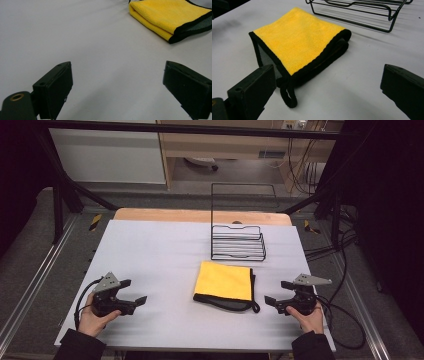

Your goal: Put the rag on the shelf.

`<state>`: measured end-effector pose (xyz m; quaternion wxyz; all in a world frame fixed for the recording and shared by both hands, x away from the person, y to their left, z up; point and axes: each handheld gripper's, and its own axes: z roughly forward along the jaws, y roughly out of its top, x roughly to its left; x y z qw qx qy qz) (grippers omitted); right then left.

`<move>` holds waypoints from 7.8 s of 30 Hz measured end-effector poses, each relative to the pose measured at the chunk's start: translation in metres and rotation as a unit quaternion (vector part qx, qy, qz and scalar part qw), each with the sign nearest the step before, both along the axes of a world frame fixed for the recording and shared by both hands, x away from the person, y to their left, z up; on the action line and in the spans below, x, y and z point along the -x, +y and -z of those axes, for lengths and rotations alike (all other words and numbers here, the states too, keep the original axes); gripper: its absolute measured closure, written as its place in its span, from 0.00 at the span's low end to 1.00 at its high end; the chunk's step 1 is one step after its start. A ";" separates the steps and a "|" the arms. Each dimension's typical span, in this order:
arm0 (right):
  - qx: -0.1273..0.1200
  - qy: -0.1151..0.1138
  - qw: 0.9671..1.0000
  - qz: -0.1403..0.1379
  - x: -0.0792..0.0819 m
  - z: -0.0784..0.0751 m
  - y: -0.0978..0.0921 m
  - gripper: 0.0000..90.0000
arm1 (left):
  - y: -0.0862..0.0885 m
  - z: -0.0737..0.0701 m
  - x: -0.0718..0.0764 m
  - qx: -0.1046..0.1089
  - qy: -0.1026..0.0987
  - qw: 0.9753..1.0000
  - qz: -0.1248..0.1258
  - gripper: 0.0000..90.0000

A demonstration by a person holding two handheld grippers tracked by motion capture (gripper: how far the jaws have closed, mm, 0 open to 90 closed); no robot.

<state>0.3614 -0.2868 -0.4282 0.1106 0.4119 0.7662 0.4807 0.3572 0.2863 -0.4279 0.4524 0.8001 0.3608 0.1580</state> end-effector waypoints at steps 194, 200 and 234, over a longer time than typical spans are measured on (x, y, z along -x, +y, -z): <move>0.105 0.104 0.986 0.082 0.008 0.001 0.076 0.90 | -0.005 0.000 0.001 0.000 0.007 1.000 0.008 0.17; 0.095 0.111 0.983 0.112 0.036 0.004 0.070 0.87 | -0.005 0.001 0.001 -0.002 0.007 1.000 0.009 0.17; 0.103 0.076 0.988 0.085 0.017 0.008 0.062 0.77 | -0.009 0.001 0.001 -0.005 0.013 1.000 0.012 0.17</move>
